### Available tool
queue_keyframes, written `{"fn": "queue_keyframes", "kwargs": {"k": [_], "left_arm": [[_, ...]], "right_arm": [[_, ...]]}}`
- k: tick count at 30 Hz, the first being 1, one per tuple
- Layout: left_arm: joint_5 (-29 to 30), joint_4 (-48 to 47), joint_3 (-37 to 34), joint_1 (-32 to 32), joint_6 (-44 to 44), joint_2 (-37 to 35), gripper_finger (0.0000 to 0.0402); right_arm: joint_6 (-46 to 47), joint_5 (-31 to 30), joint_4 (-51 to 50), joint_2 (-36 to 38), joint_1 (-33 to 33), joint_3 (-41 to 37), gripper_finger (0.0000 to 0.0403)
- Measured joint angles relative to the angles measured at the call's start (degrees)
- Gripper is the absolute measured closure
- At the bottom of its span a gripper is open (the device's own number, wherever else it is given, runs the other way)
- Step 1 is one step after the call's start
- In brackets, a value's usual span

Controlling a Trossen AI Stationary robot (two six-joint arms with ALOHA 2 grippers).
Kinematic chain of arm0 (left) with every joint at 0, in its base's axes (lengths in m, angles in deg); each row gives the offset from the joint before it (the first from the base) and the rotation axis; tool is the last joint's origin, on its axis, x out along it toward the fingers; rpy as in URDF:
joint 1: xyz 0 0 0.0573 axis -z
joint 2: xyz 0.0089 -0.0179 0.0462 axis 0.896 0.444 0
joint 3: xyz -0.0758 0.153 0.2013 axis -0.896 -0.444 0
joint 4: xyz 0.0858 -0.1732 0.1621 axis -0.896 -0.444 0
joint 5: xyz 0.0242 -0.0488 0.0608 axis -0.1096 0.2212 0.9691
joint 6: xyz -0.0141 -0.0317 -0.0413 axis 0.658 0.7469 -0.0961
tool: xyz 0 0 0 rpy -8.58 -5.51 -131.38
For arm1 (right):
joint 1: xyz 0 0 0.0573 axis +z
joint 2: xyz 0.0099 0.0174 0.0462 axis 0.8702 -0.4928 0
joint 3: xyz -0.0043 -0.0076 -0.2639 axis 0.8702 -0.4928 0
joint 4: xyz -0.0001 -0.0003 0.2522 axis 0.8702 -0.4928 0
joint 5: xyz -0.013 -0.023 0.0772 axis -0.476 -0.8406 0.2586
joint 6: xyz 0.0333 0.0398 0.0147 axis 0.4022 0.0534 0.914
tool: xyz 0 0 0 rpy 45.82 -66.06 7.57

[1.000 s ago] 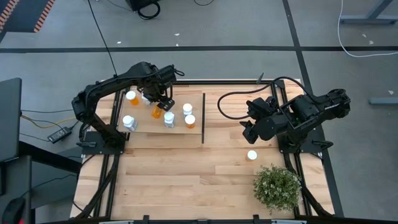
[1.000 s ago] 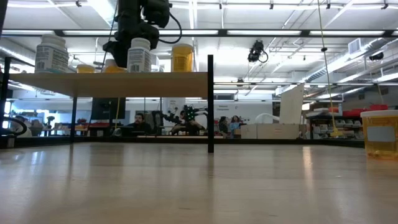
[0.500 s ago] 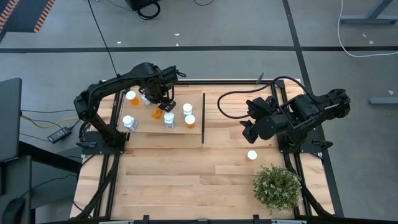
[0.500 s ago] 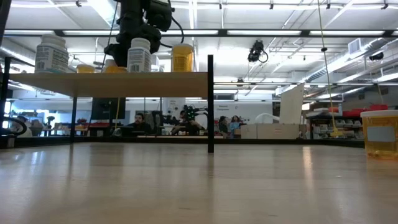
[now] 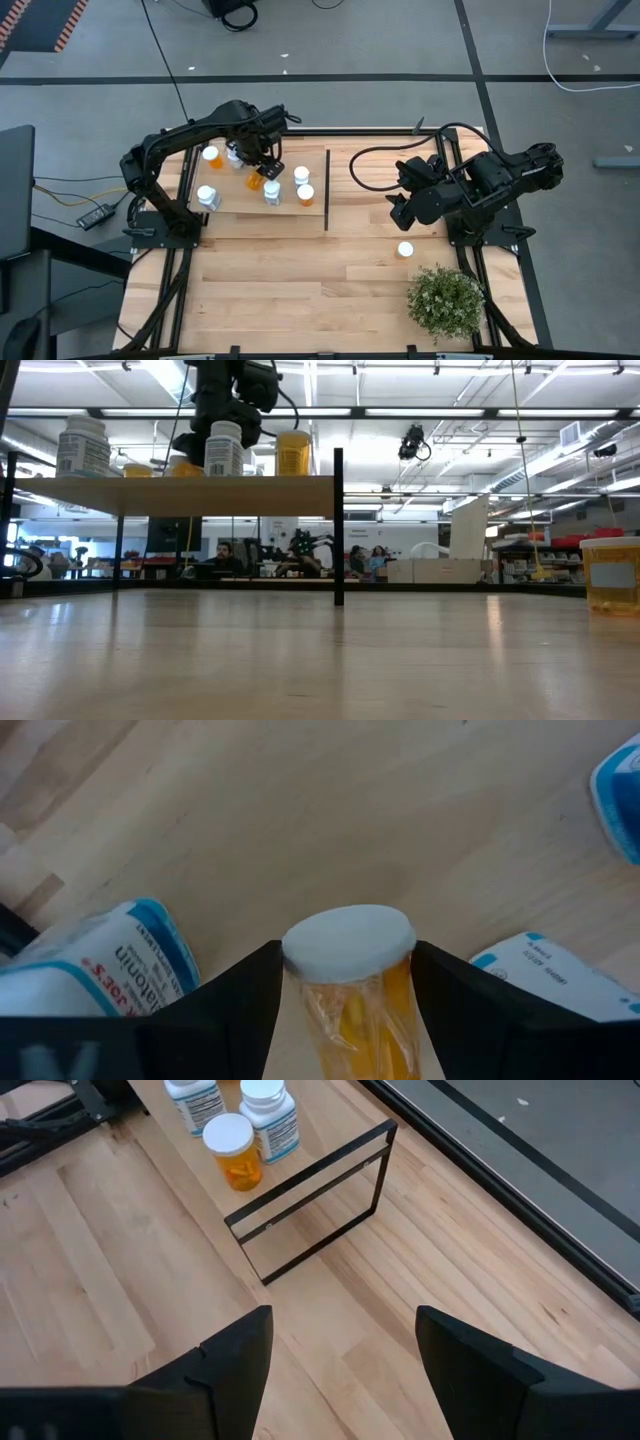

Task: Pick and place medicine bottles onto shelf by color
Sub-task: Put the orange pill bottle on the shelf

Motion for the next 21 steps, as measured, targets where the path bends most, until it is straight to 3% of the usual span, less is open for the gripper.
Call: {"fn": "queue_keyframes", "kwargs": {"k": [12,21], "left_arm": [[0.19,2.29,-0.07,0.0,-2.31,-1.11,0.0198],[5.26,7.98,-0.07,0.68,0.86,-8.55,0.0203]], "right_arm": [[-0.02,0.01,-0.02,0.0,-0.01,-0.01,0.015],[-0.02,0.01,-0.01,0.0,-0.02,-0.01,0.015]]}}
